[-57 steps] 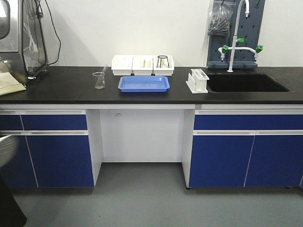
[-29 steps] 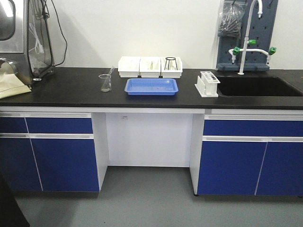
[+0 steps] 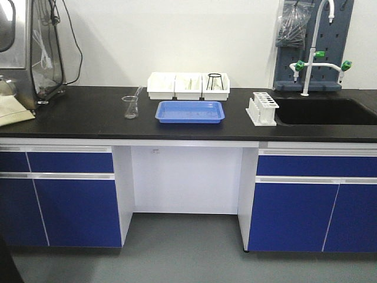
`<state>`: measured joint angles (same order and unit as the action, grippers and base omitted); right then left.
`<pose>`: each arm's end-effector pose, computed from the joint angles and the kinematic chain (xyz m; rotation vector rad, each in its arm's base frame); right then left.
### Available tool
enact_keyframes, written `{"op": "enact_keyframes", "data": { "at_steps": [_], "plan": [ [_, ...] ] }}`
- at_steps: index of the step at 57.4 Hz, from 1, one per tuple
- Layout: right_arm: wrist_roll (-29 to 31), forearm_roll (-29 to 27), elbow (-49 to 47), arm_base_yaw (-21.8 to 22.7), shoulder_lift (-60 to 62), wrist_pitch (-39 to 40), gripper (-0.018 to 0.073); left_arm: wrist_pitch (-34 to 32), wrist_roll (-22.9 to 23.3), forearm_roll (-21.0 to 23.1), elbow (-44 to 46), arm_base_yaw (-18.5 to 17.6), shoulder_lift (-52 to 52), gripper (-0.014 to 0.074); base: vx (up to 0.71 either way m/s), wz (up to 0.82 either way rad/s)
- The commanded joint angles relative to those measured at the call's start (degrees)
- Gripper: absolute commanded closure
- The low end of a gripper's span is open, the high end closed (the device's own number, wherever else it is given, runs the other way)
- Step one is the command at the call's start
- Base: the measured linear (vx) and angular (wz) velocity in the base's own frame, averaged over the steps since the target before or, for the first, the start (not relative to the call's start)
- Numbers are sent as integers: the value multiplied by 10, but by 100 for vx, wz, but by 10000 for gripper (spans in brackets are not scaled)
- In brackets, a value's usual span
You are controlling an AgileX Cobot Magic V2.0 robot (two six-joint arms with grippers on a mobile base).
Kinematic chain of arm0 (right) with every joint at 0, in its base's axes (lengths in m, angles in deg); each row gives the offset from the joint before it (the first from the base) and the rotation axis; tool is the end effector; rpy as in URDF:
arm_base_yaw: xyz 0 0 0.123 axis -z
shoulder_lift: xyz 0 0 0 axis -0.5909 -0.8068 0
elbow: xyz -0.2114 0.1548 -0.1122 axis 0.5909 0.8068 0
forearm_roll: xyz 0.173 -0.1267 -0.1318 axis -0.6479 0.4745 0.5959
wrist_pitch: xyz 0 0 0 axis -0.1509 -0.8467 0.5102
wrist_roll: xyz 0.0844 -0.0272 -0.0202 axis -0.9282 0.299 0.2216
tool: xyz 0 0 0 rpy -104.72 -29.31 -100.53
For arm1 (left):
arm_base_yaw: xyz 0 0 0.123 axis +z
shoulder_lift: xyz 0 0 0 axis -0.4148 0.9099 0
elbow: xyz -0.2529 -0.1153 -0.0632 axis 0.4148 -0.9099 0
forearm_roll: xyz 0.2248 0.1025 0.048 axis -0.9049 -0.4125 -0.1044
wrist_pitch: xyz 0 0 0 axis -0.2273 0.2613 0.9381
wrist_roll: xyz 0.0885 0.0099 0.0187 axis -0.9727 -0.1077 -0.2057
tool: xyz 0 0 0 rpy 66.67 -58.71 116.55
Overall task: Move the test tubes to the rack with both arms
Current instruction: 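Drive the base forward up to the bench with the beaker and rack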
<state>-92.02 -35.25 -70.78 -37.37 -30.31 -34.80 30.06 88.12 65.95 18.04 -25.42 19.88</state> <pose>0.0567 0.0004 0.1941 -0.0206 1.6051 -0.0004 0.0559 0.0006 0.1870 -0.0894 1.6908 -0.0794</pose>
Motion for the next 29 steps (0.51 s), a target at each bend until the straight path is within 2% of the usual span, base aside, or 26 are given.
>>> {"op": "enact_keyframes", "data": {
  "at_steps": [1, 29],
  "plan": [
    [2, 4, 7, -1, 3, 47, 568, -43, 2, 4, 18, -2, -7, 601, 13, -11],
    [2, 4, 7, -1, 3, 47, 568, -43, 2, 4, 18, -2, -7, 601, 18, -6]
  ]
}}
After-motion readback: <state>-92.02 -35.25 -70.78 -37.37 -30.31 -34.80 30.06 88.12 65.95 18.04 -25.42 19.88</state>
